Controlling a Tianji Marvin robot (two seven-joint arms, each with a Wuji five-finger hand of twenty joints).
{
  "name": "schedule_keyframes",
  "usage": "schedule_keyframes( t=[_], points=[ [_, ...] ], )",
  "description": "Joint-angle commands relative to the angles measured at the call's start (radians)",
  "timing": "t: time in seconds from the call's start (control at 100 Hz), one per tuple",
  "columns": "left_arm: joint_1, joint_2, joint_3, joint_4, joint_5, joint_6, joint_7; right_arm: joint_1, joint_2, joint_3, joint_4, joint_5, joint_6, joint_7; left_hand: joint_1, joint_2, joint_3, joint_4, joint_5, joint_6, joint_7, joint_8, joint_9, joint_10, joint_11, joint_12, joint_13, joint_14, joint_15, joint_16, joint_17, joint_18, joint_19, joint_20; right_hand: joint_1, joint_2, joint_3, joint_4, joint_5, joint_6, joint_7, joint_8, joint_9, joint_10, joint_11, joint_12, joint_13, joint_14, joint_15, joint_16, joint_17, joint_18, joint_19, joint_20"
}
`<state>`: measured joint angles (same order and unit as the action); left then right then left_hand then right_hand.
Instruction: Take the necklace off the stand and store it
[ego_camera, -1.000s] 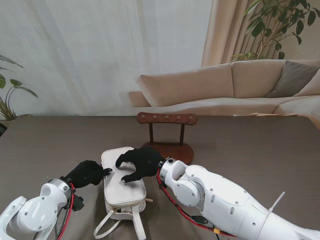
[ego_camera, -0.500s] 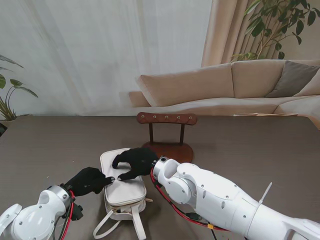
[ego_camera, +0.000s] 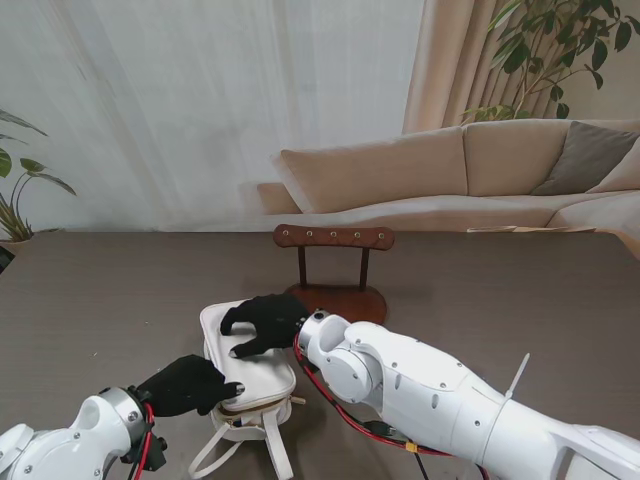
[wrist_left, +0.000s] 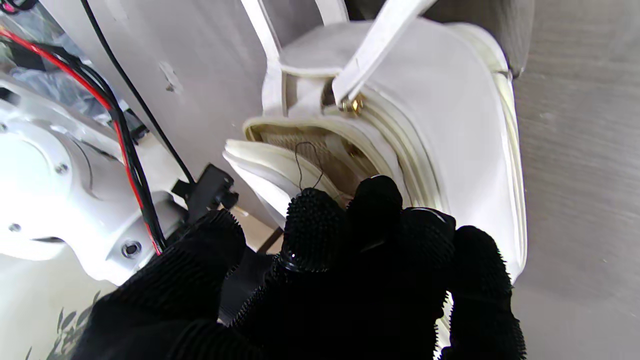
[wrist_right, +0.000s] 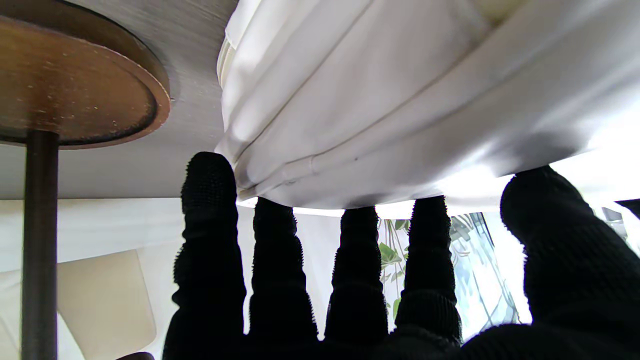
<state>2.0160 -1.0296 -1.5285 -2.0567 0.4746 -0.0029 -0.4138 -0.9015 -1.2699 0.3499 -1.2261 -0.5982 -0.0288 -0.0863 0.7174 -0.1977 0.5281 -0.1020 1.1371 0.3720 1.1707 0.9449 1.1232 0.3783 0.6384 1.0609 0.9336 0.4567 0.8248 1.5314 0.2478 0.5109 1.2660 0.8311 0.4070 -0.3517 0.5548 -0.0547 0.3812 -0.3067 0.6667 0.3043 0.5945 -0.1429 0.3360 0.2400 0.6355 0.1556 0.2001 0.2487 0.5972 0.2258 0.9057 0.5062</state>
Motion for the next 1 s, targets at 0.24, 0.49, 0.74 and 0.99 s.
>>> schedule_keyframes(
  t=[0.24,0.49,0.74,0.99],
  points=[
    [0.041,0.017,0.045,-0.097,0.015,0.019,-0.112,-0.019,-0.016,-0.044,0.063,0.01,0.01,0.05,-0.016,-0.021,-0.021,0.013,0.007,-0.004,0.026,-0.004,0.017,-0.021,0.021,-0.004,0.05,0.03,0.021,0.014,0.038,-0.063,0.059,0.003,0.054,0.036,-0.064,0.027,0.009,0.038,-0.014,-0.012,0.012,0.025,0.013,-0.011,0.03,-0.017,0.048,0.021,-0.361,-0.031,-0.007,0.0],
    [0.071,0.024,0.058,-0.159,0.034,0.021,-0.141,-0.015,-0.023,-0.056,0.076,0.017,0.021,0.057,-0.017,-0.019,-0.024,0.014,0.01,-0.009,0.03,-0.005,0.026,-0.026,0.026,-0.005,0.063,0.03,0.028,0.012,0.052,-0.059,0.064,0.001,0.06,0.042,-0.071,0.027,0.003,0.041,-0.018,-0.011,0.012,0.027,0.012,-0.011,0.03,-0.016,0.052,0.026,-0.366,-0.035,-0.008,0.004],
    [0.065,0.028,0.093,-0.18,0.042,0.017,-0.147,-0.013,-0.034,-0.067,0.094,0.024,0.028,0.056,-0.021,-0.017,-0.025,0.013,0.009,-0.018,0.03,-0.008,0.041,-0.031,0.031,-0.008,0.085,0.03,0.037,0.008,0.078,-0.046,0.075,-0.001,0.067,0.048,-0.078,0.027,0.004,0.044,-0.019,-0.009,0.015,0.027,0.014,-0.01,0.036,-0.013,0.062,0.034,-0.364,-0.039,-0.002,0.012],
    [0.04,0.034,0.124,-0.192,0.04,0.017,-0.163,-0.015,-0.034,-0.071,0.09,0.025,0.036,0.061,-0.021,-0.015,-0.029,0.013,0.01,-0.026,0.031,-0.01,0.059,-0.038,0.038,-0.009,0.105,0.028,0.049,0.005,0.109,-0.032,0.09,-0.003,0.069,0.053,-0.086,0.028,0.005,0.045,-0.018,-0.006,0.019,0.028,0.02,-0.008,0.04,-0.015,0.072,0.041,-0.365,-0.043,0.006,0.02]
  ],
)
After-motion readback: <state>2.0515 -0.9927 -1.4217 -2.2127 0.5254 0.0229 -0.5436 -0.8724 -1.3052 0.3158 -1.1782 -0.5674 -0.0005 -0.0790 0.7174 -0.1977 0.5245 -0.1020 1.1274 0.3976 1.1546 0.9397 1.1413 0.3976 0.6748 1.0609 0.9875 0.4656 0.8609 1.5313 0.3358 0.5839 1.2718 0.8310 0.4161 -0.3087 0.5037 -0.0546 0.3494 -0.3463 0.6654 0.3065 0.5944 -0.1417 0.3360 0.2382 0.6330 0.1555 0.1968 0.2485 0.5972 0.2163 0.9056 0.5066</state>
